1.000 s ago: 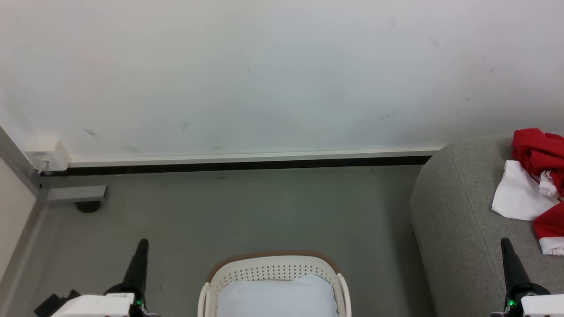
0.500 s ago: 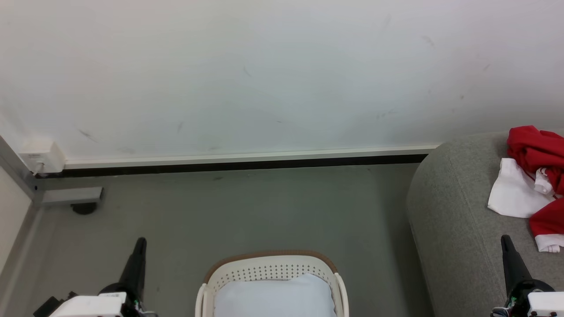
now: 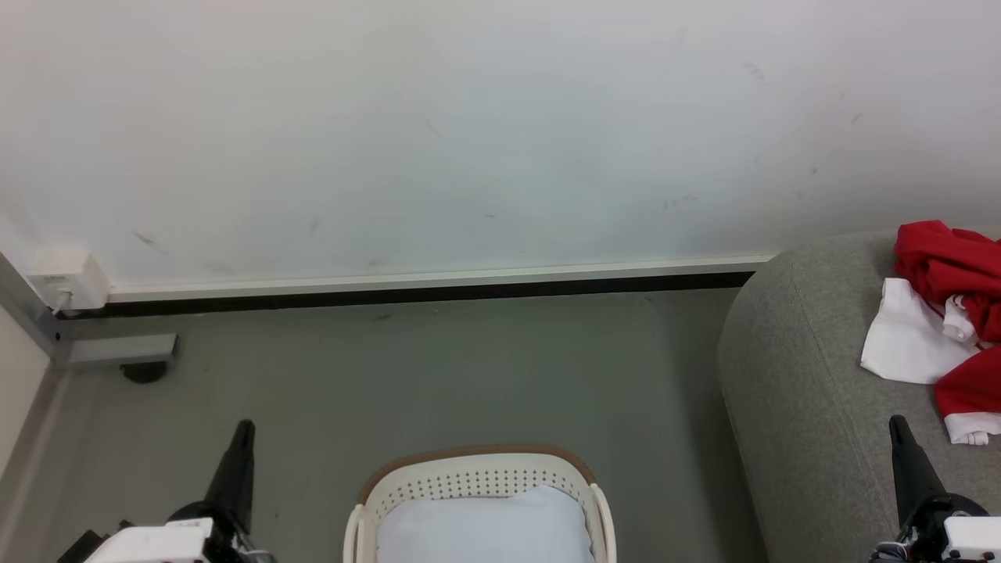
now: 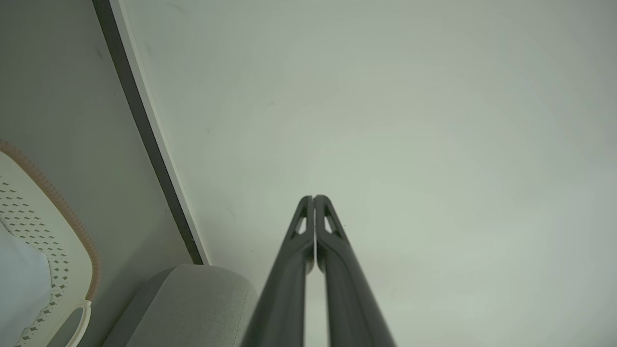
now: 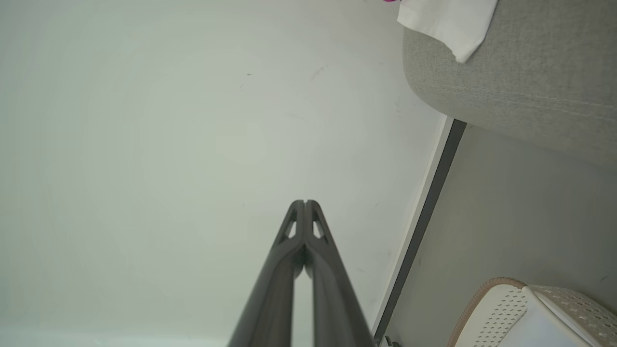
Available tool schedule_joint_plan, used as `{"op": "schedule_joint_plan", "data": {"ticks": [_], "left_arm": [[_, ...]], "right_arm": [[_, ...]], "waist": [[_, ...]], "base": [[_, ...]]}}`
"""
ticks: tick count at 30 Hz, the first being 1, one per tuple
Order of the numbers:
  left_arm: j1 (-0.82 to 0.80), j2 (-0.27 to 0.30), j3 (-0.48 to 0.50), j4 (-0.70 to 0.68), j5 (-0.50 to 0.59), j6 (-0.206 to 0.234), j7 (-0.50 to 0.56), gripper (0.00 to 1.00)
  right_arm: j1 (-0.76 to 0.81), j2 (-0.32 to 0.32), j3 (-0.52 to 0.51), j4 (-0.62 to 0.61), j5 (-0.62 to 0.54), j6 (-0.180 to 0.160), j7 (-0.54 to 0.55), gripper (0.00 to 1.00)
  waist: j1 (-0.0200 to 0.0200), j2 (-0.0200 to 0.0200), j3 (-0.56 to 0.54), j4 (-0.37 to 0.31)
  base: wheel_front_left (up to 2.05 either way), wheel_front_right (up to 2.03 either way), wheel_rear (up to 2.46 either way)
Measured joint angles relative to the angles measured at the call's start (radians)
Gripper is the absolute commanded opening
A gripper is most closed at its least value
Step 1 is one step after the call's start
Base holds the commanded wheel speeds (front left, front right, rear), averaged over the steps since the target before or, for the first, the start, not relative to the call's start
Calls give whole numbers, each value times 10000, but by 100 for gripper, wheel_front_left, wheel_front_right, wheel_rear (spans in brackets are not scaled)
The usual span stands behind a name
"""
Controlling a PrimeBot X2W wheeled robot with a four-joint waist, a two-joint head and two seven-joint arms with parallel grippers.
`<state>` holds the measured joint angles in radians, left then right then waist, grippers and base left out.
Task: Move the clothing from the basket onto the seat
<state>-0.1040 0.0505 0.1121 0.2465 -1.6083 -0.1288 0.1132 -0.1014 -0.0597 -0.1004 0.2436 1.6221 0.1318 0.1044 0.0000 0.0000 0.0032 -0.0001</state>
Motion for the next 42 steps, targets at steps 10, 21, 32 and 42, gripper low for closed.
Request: {"op": "schedule_joint_plan", "data": {"ticks": [10,21,32,42], "left_arm": [[-1,-2,4,0,0,0,0,0],[-1,-4,10,0,0,0,2,0],[-1,-6,12,0,0,0,2,0],[-2,-8,15,-2,0,0,2,0]], "right_arm": [[-2,12,-19,0,-2,0,4,0],[-3,21,-35,2,-4,0,13,0],[-4,29,-48,2,-13,0,17,0],[-5,38,-59,2,-15,0,48,0]], "waist": [[0,0,0,0],[0,0,-1,0],[0,0,-1,1],[0,0,-1,1]], "base": [[0,0,0],[0,0,0],[0,0,0],[0,0,0]]}}
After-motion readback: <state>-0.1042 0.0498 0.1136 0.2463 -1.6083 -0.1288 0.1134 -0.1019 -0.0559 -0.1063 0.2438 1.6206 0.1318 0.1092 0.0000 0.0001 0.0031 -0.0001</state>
